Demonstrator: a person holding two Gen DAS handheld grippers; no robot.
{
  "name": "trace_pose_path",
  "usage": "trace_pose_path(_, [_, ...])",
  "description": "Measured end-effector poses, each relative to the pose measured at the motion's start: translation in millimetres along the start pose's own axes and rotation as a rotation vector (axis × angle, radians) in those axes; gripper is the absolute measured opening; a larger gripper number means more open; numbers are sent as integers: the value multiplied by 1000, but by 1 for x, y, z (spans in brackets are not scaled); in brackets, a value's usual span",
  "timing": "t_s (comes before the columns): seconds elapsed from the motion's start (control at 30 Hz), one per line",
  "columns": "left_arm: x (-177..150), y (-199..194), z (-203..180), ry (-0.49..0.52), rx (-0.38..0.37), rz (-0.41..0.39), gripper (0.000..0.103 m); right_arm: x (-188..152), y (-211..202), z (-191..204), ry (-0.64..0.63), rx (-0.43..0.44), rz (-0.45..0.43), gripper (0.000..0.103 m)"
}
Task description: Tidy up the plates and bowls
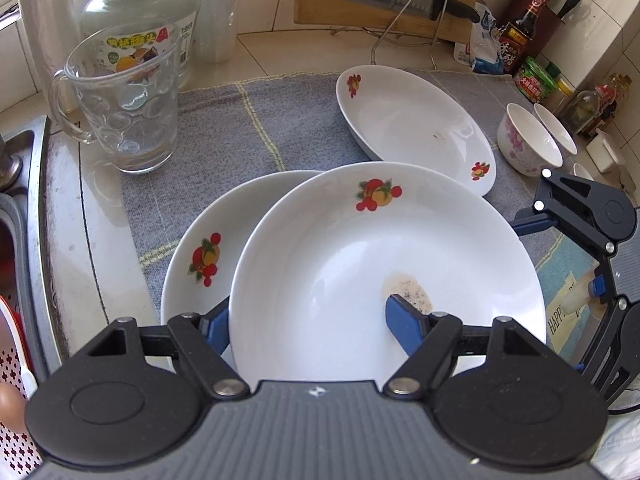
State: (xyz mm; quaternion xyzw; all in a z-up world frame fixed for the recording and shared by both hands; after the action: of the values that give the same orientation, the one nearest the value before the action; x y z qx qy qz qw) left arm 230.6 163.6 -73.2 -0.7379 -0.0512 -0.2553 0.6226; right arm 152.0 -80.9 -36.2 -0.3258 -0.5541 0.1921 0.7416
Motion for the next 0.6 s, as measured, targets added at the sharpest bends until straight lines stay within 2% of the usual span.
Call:
trace_pose_path(0.37, [1,2,1,32,55,15,77,2,0,-2,5,14,-19,100])
trace_pose_path(0.6, [3,-7,1,49,71,-17,77,4,3,-3,5,18,-15,100])
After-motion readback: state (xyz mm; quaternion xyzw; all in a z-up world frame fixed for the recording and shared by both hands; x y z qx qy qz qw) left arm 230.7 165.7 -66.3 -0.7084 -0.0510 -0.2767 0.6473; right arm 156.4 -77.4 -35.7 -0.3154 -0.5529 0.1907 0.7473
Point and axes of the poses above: each gripper's, at about its wrist camera, not at the fingertips, and y roughly the way its jaws point, z to its left, x to its top, the point moved 1 cm from there along y, roughly the way its jaws point, and after that the axes turned 9 degrees about x, right-handed, at the moved point
